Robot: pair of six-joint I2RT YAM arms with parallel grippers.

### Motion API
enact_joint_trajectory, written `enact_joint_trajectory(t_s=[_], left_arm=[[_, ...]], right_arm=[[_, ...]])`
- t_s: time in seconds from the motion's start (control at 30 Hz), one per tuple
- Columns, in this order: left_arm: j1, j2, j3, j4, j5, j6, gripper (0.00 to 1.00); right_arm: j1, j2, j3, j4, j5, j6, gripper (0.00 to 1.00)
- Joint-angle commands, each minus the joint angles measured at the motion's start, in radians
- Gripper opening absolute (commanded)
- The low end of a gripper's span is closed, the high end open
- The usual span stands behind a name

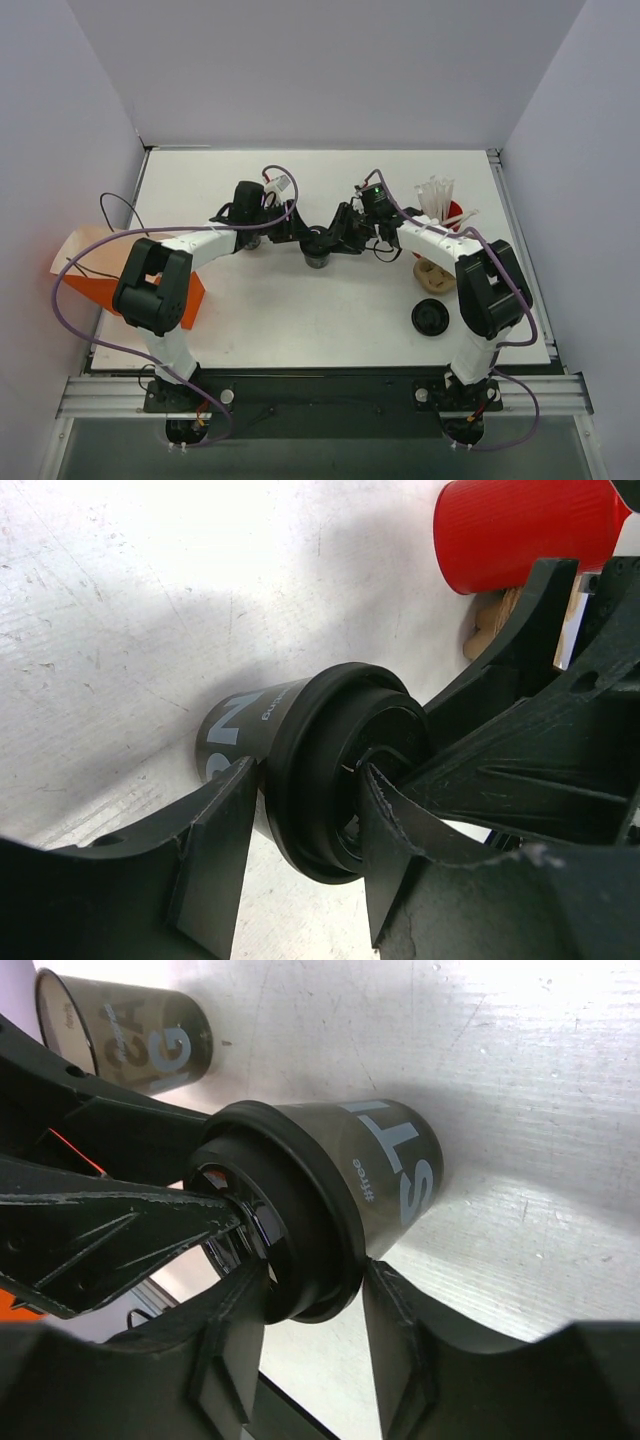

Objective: Pack the takeout coffee

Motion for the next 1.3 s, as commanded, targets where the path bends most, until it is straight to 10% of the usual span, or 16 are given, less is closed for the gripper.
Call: enact_joint_trajectory(t_s=[0.0, 0.4, 0.7, 0.87, 1.27], left_arm=[[-0.006, 0.082, -0.08, -0.162, -0.209, 0.06, 0.52], [-0.001, 0.119, -0.085, -0.142, -0.214, 0.064, 0.52], [-0.001, 0.129, -0.007, -0.189, -0.156, 0.17, 0.51], [-0.001, 0.134, 0.029, -0.226, -0.139, 0.228, 0.51], [-0.003, 0.16, 0.078, -0.229, -0.067, 0.325, 0.5]], right_arm=[[0.009, -0.058, -0.062, 0.053, 0.073, 0.024, 0.37], [0.001, -0.064, -0.244, 0.14, 0.125, 0.018, 0.18], [-0.034, -0.145, -0.028, 0.021, -0.013, -0.099, 0.55], [-0.089, -0.122, 0.074, -0.105, -0.057, -0.172, 0.57], [-0.131, 0.027, 0.186, -0.159, -0.196, -0.28, 0.36]])
